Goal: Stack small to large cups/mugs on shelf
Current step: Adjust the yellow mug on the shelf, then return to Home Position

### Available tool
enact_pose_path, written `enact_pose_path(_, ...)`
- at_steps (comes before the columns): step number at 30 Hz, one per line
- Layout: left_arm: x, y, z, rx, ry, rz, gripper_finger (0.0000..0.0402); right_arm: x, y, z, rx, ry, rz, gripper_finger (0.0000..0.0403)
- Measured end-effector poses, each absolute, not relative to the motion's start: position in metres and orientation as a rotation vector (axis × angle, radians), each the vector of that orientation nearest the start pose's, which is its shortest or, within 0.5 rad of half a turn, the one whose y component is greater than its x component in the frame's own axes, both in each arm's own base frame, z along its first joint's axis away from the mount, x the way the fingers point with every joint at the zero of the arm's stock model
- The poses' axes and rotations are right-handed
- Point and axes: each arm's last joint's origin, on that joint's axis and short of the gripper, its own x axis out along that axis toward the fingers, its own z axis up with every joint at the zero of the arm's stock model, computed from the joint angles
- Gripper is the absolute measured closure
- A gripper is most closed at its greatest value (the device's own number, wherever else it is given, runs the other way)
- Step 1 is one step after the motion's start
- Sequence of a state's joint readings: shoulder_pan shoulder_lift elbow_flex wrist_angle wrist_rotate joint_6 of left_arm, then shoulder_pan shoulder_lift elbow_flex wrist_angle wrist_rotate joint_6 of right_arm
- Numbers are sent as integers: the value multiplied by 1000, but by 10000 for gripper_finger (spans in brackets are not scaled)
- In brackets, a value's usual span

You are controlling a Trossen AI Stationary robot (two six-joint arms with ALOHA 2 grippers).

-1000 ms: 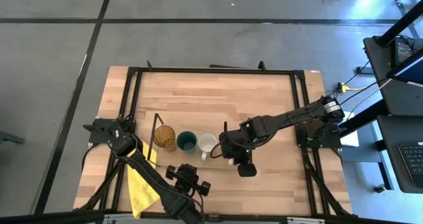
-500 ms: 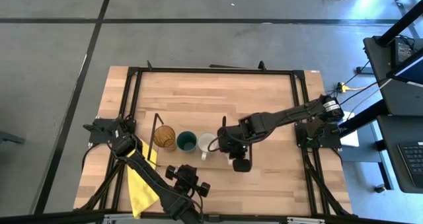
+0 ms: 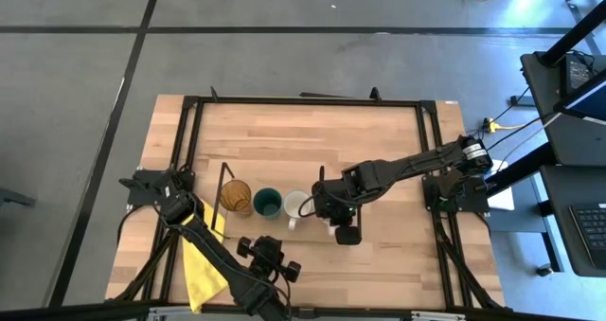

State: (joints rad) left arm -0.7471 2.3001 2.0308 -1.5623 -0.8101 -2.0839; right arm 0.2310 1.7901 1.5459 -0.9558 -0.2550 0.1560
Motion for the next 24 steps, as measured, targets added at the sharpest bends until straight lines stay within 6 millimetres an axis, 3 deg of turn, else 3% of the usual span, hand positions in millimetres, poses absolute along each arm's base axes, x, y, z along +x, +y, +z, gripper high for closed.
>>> enact_pose_path(17,328,-273,212,-524,533,1056,401,361,84,275,178,1166,398,400)
enact_pose_path(24,332,-271,251,-480,436,950,401,368,86,315,155,1029,452,378)
